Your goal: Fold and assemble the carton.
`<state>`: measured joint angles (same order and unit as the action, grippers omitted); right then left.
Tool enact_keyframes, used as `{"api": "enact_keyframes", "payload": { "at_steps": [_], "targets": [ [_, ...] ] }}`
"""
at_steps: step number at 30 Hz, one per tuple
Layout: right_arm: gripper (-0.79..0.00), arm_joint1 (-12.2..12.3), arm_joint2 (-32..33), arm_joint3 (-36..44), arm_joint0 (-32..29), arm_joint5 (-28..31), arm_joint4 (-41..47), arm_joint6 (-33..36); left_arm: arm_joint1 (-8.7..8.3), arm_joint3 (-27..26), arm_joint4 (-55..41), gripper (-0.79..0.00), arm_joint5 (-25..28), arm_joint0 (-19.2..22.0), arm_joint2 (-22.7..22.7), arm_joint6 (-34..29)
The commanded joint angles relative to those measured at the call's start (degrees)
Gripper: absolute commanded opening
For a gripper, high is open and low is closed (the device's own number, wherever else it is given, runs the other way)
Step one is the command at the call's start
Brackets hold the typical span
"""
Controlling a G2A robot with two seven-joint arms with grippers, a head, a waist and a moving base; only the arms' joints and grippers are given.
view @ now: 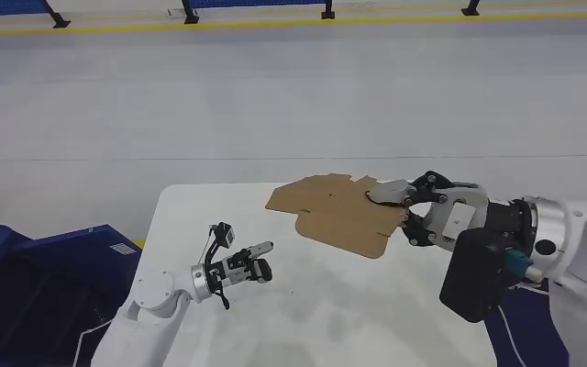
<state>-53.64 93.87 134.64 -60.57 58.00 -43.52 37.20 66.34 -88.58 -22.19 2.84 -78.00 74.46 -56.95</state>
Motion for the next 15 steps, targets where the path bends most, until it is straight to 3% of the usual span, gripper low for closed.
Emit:
{"api": "enact_keyframes", "payload": {
  "at_steps": [1,4,7,11,15],
  "targets": [
    [-0.785,0.0,0.0,0.0,0.0,0.0,0.0,0.0,0.0,0.0,0.0,0.0,0.0,0.0,0.0,0.0],
    [-0.785,-0.13,1.2,-0.55,0.61,-0.96,-1.06,-4.07,0.0,0.0,0.0,0.0,0.0,0.0,0.0,0.0],
    [-0.785,0.06,4.35,0.0,6.9,0.0,-18.36,-9.96,0.0,0.0,0.0,0.0,0.0,0.0,0.0,0.0],
    [-0.785,0.78,5.32,0.0,13.76,-0.11,-41.37,-31.63,0.0,0.0,0.0,0.0,0.0,0.0,0.0,0.0],
    [-0.785,2.26,5.82,0.0,13.35,-7.99,-70.14,-56.82,0.0,0.0,0.0,0.0,0.0,0.0,0.0,0.0]
  ]
}}
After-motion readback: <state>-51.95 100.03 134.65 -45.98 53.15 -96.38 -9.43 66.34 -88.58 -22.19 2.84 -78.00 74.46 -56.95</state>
